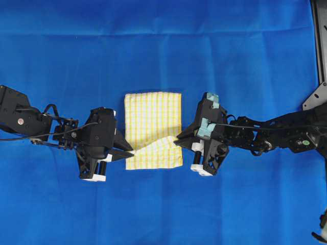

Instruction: Fold the yellow towel.

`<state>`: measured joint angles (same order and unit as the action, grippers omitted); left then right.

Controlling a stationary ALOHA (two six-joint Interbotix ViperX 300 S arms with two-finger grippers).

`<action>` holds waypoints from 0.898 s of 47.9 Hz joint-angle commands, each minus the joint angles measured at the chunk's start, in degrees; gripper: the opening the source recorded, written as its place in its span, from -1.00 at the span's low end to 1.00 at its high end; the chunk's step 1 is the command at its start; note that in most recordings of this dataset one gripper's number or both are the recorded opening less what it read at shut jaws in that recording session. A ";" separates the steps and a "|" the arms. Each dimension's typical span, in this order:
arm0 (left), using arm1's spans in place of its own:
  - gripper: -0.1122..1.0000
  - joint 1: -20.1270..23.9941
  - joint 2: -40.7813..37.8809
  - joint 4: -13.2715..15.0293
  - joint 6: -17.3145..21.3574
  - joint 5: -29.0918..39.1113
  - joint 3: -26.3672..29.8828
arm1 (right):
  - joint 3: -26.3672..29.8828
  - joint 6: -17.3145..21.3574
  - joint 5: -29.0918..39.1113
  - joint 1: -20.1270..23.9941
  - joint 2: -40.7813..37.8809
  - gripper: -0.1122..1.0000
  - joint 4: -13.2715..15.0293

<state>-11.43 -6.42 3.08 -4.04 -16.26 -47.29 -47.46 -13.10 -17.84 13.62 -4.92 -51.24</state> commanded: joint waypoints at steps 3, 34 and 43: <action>-0.71 -0.44 0.62 0.00 0.00 1.76 1.14 | 1.67 -0.18 1.14 0.70 0.09 -0.71 -0.09; 0.05 -0.35 4.66 -0.09 0.70 6.15 0.62 | 3.34 -1.93 1.85 0.70 1.58 0.29 0.62; 0.06 -0.35 13.62 -0.09 0.62 15.64 0.26 | 0.79 -5.27 1.93 0.70 9.32 0.56 1.76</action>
<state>-11.69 2.20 3.16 -3.43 -3.43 -47.29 -46.14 -17.31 -15.73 14.06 -0.09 -49.83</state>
